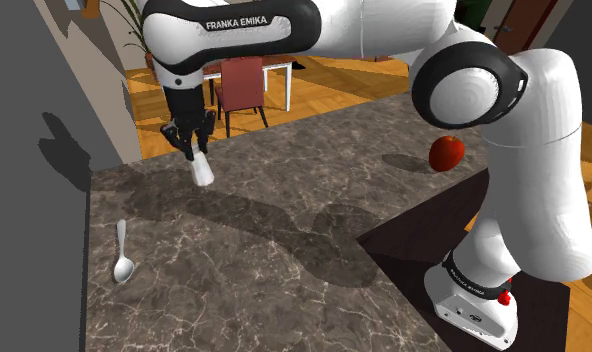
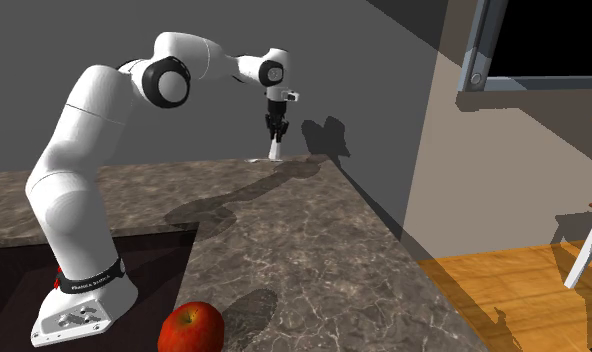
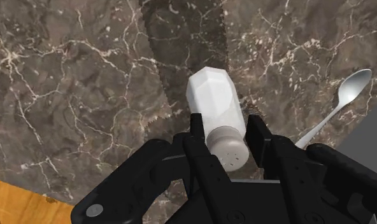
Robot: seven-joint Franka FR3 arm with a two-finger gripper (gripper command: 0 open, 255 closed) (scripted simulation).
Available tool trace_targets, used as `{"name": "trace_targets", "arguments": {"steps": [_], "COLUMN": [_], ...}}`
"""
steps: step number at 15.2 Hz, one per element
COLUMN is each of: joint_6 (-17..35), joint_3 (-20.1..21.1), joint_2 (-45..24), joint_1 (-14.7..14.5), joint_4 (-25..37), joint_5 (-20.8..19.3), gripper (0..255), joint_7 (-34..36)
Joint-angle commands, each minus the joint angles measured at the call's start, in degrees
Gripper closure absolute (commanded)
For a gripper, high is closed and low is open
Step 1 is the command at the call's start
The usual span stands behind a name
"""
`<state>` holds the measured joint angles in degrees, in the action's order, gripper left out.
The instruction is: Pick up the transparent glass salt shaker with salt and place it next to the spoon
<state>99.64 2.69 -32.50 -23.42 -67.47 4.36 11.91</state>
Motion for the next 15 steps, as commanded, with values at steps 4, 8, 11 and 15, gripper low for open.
{"name": "trace_targets", "arguments": {"steps": [4, 8, 11, 15], "joint_6": [-3.30, 0.17, 2.55, 5.51], "joint_3": [0.76, 0.74, 0.74, 0.73], "joint_2": [-10.09, -9.52, -9.41, -9.56], "joint_1": [-4.07, -4.01, -3.98, -3.95], "joint_4": [13.86, 9.82, 7.31, 4.50], "joint_5": [-0.94, -0.88, -0.84, -0.79], "gripper": [255, 255, 255, 255], "joint_7": [4.79, 4.52, 4.34, 4.11]}}
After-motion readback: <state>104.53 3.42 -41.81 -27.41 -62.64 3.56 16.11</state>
